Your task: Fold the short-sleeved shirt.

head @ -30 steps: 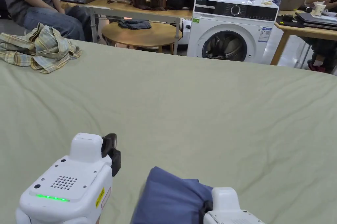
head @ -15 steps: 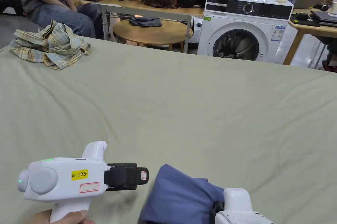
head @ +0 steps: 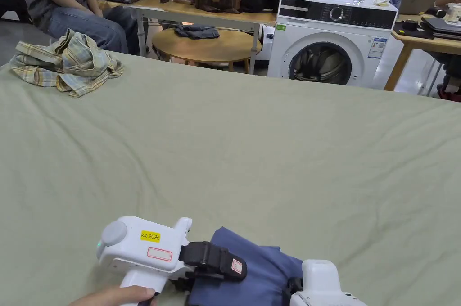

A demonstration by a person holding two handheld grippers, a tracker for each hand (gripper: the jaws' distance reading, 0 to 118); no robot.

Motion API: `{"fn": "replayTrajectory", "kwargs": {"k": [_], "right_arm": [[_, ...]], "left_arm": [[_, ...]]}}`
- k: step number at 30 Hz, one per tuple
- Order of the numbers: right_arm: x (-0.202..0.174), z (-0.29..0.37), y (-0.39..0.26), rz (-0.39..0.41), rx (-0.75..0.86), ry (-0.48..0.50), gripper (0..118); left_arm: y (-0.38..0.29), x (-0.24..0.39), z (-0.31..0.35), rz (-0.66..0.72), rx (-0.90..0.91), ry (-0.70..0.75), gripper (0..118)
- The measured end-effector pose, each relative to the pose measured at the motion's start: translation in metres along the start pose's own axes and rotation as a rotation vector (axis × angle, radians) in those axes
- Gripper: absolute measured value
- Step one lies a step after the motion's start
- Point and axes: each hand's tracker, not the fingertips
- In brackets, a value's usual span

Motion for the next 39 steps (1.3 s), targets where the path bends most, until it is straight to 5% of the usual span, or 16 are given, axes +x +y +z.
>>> {"fn": "replayTrajectory", "kwargs": {"k": [1,3,6,25,39], "right_arm": [[0.001,0.000,0.000,-0.001,0.001,0.002,0],[0.002,0.001,0.000,-0.006,0.003,0.005,0],[0.003,0.001,-0.001,-0.011,0.009,0.019,0],[-0.013,0.016,0.021,0.057,0.101,0.013,0],[-0.058,0.022,0.076,0.095,0.357,0.054,0]], "left_arm": [[0.001,0.000,-0.001,0.004,0.017,-0.005,71],[-0.002,0.001,-0.002,0.030,0.079,0.031,33],[-0.010,-0.019,-0.001,0.103,0.093,0.015,21],[-0.008,0.024,0.040,0.019,0.148,0.098,16],[0.005,0.049,0.247,-0.012,0.304,0.364,16]]}}
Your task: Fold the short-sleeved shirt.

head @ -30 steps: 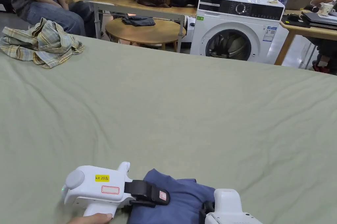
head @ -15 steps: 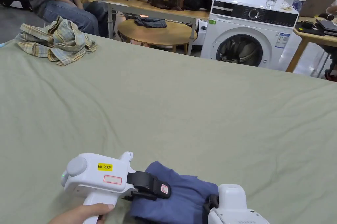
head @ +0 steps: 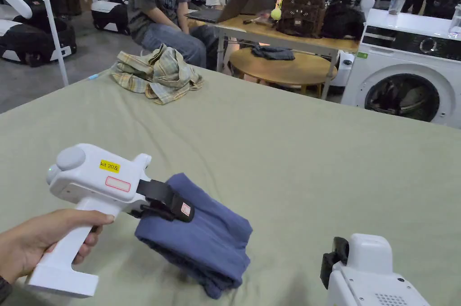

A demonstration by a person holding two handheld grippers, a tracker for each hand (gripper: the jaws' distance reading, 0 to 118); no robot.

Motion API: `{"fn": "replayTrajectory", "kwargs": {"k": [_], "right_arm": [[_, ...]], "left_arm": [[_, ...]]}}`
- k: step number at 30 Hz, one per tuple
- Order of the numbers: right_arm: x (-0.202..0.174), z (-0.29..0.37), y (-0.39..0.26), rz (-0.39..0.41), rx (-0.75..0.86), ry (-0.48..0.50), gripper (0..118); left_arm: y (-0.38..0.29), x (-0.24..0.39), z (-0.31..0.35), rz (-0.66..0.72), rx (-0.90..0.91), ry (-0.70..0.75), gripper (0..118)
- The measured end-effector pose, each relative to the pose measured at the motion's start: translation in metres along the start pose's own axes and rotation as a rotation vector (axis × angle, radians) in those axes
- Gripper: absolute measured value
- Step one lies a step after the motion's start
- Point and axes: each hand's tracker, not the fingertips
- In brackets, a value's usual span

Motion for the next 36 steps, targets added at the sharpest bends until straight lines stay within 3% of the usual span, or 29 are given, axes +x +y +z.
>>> {"fn": "replayTrajectory", "kwargs": {"k": [8,21,22,25,27,36], "right_arm": [[-0.027,-0.006,0.027,0.025,0.118,0.022,0],[-0.036,-0.017,0.028,0.073,0.095,0.033,0],[-0.036,-0.018,0.026,0.070,0.088,0.033,0],[-0.037,-0.022,0.023,0.065,0.066,0.039,0],[-0.036,-0.022,0.021,0.061,0.056,0.043,0],[-0.039,-0.021,0.019,0.075,0.051,0.053,0]], "left_arm": [[0.037,-0.060,0.092,0.084,0.008,0.212,16],[0.079,-0.115,0.185,0.162,-0.021,0.624,16],[0.077,-0.117,0.184,0.162,-0.018,0.642,20],[0.069,-0.124,0.175,0.149,-0.017,0.701,48],[0.066,-0.127,0.171,0.116,-0.035,0.782,57],[0.068,-0.111,0.202,0.029,0.074,0.951,63]]}}
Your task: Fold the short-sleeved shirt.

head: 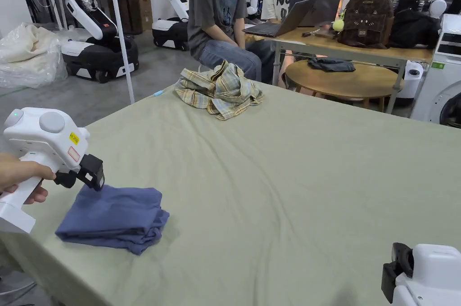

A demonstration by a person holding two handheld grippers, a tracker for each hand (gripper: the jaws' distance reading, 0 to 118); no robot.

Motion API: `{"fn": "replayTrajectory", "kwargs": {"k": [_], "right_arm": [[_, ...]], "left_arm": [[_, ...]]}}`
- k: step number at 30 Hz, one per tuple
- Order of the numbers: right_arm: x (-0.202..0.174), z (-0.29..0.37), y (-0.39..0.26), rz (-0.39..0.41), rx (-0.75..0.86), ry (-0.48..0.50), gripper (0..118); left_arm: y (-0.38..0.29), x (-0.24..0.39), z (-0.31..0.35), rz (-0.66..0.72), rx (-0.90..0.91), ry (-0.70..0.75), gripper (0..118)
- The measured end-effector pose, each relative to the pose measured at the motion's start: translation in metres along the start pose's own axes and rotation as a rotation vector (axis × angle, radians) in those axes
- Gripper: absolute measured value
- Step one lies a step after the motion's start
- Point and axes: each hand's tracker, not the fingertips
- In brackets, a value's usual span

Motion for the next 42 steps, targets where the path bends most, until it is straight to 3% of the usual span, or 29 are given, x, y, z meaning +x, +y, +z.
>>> {"fn": "replayTrajectory", "kwargs": {"k": [2,5,11,24,32,37,42], "right_arm": [[-0.001,0.000,0.000,-0.003,0.002,0.002,0],[-0.002,0.000,-0.001,-0.010,0.004,0.001,0],[0.001,-0.003,0.002,-0.038,-0.007,-0.009,0],[0.052,0.005,0.006,-0.092,0.010,-0.123,0],[0.102,0.022,0.000,-0.147,0.048,-0.231,0],[0.128,0.034,-0.005,-0.178,0.076,-0.282,0],[0.141,0.043,-0.009,-0.195,0.116,-0.311,0]], "left_arm": [[0.000,0.001,0.011,0.016,0.055,0.008,63],[-0.008,0.014,0.014,0.026,0.079,-0.103,63],[-0.051,0.100,-0.015,-0.092,0.094,-0.201,63],[-0.142,0.312,0.001,-0.185,0.611,-0.383,63],[-0.167,0.404,0.022,-0.232,0.841,-0.345,63],[-0.174,0.437,0.032,-0.240,0.925,-0.350,42],[-0.180,0.458,0.036,-0.265,0.952,-0.343,4]]}}
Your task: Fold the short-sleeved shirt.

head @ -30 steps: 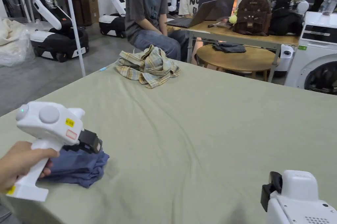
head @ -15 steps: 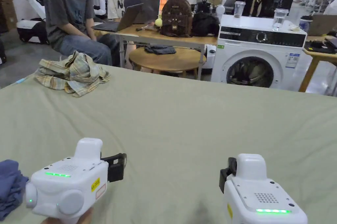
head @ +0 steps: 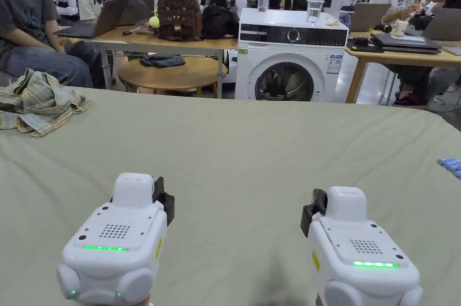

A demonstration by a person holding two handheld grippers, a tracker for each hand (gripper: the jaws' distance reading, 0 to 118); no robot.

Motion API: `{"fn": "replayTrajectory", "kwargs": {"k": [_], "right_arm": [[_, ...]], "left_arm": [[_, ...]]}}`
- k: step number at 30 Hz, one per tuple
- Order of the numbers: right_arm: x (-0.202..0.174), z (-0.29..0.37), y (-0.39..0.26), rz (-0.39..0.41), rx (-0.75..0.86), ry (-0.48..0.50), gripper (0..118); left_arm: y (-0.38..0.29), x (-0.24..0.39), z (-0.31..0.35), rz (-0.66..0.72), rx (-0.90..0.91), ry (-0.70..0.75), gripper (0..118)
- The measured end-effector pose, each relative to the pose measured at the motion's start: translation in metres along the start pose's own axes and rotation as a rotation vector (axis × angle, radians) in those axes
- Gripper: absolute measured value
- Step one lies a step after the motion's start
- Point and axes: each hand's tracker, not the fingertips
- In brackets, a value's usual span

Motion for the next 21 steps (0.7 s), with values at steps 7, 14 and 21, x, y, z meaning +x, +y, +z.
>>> {"fn": "replayTrajectory", "kwargs": {"k": [7,14,21], "right_arm": [[0.005,0.003,0.000,0.002,0.036,-0.009,0],[0.002,0.007,-0.001,0.007,0.059,-0.008,0],[0.001,0.009,0.000,-0.018,0.061,-0.012,0]], "left_arm": [[0.003,-0.002,0.006,0.032,0.041,0.026,0],[-0.001,-0.011,0.010,0.043,0.053,0.011,0],[0.000,-0.008,0.013,0.006,0.044,0.006,0]]}}
